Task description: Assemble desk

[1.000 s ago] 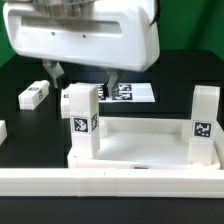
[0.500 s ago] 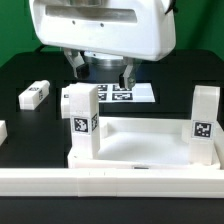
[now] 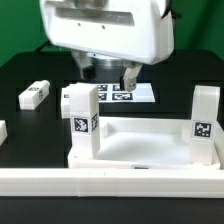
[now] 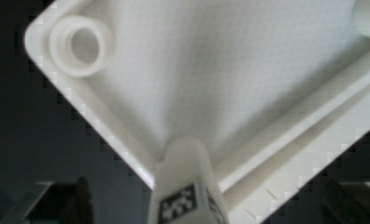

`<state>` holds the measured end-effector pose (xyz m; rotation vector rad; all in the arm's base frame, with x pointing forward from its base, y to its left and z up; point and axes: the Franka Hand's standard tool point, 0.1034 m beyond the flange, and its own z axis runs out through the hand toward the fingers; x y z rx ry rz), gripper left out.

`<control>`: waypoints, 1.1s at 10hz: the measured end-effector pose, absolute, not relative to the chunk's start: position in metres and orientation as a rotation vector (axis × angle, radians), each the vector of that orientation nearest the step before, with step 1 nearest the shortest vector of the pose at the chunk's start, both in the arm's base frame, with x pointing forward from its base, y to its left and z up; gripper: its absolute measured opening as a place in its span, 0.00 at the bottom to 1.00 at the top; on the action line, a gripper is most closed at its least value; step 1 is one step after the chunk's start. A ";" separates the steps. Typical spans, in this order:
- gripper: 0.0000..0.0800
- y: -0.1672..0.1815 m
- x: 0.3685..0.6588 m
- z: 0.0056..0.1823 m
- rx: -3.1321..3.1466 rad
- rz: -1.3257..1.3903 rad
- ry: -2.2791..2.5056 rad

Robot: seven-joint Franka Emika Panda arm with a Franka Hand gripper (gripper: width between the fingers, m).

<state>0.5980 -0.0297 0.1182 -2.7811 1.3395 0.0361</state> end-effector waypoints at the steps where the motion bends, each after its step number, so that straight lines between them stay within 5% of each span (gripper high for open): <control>1: 0.81 -0.022 0.588 0.110 -2.777 0.052 1.362; 11: 0.81 -0.010 0.564 0.088 -2.377 0.006 1.927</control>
Offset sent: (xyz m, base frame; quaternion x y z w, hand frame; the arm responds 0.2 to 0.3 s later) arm 0.0000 0.0000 0.0000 0.0000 0.0000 0.0000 1.0000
